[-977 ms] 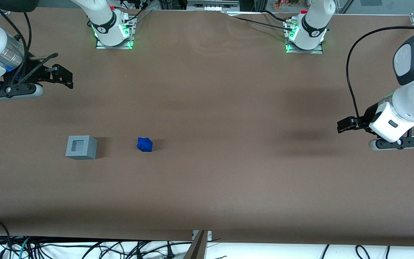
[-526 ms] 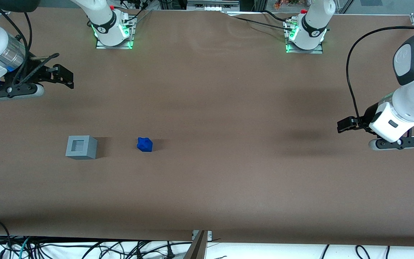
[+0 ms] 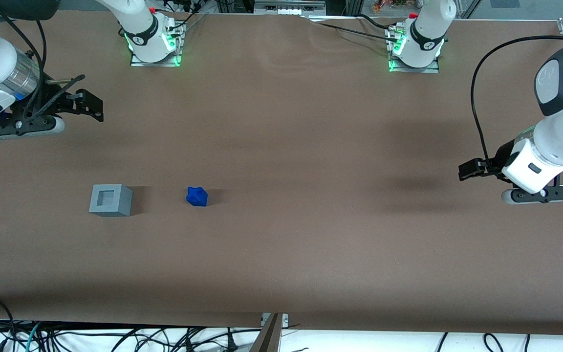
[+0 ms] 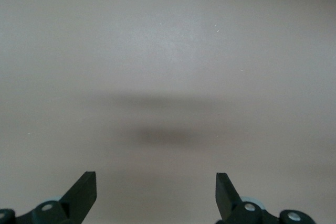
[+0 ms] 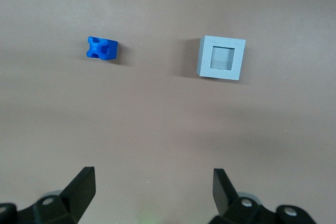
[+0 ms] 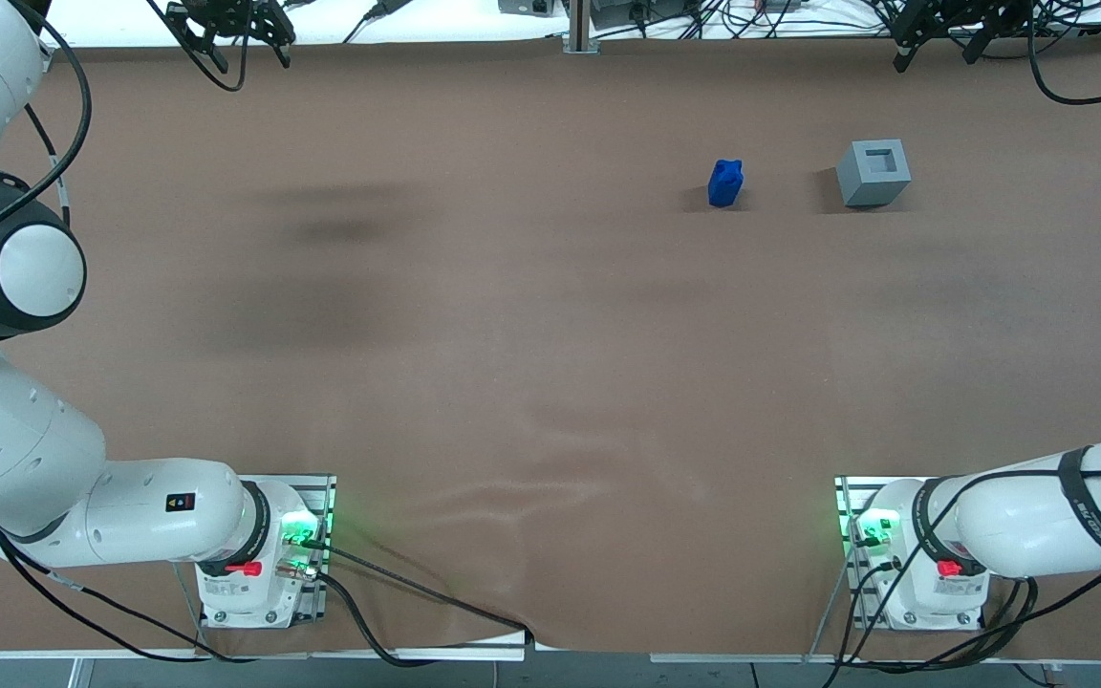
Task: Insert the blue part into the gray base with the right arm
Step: 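Move the open right gripper over the blue block and lower it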
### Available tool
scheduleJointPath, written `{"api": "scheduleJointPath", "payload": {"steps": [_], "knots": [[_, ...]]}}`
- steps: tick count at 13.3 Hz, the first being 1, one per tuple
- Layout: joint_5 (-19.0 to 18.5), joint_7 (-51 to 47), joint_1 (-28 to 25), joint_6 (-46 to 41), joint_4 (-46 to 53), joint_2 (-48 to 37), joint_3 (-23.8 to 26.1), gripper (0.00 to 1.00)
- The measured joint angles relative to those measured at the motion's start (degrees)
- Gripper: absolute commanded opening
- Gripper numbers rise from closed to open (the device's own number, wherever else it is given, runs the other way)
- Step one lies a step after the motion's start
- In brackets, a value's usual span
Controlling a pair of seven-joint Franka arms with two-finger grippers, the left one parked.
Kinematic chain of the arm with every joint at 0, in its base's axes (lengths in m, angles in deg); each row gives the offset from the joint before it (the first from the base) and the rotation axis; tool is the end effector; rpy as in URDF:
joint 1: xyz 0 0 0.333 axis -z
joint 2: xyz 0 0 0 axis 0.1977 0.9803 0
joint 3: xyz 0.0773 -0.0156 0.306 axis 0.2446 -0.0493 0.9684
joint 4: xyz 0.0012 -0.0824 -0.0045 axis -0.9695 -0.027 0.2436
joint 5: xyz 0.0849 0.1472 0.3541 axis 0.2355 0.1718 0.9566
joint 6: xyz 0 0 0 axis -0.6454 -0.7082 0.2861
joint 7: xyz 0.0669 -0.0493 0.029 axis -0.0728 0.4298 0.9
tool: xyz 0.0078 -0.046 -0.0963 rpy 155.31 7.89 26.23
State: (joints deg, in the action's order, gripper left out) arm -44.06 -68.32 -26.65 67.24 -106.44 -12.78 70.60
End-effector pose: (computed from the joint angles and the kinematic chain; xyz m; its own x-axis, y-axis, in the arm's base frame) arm 0.5543 0.0838 0.5788 0.9882 0.1291 -0.0822 0.1295 -0.9916 -0.0009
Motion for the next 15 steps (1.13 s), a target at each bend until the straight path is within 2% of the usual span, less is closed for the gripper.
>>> {"api": "scheduleJointPath", "payload": {"steps": [3,6,12,15], "knots": [[0.0,-0.1,-0.1,0.1,0.0,0.0,0.0,0.99],[0.4,-4.4,-0.2,1.8,0.0,0.7,0.6,0.99],[0.7,-12.7,-0.5,6.9,-0.1,5.1,5.1,0.99],[0.7,-17.2,-0.6,12.6,-2.2,7.6,7.4,0.99]]}}
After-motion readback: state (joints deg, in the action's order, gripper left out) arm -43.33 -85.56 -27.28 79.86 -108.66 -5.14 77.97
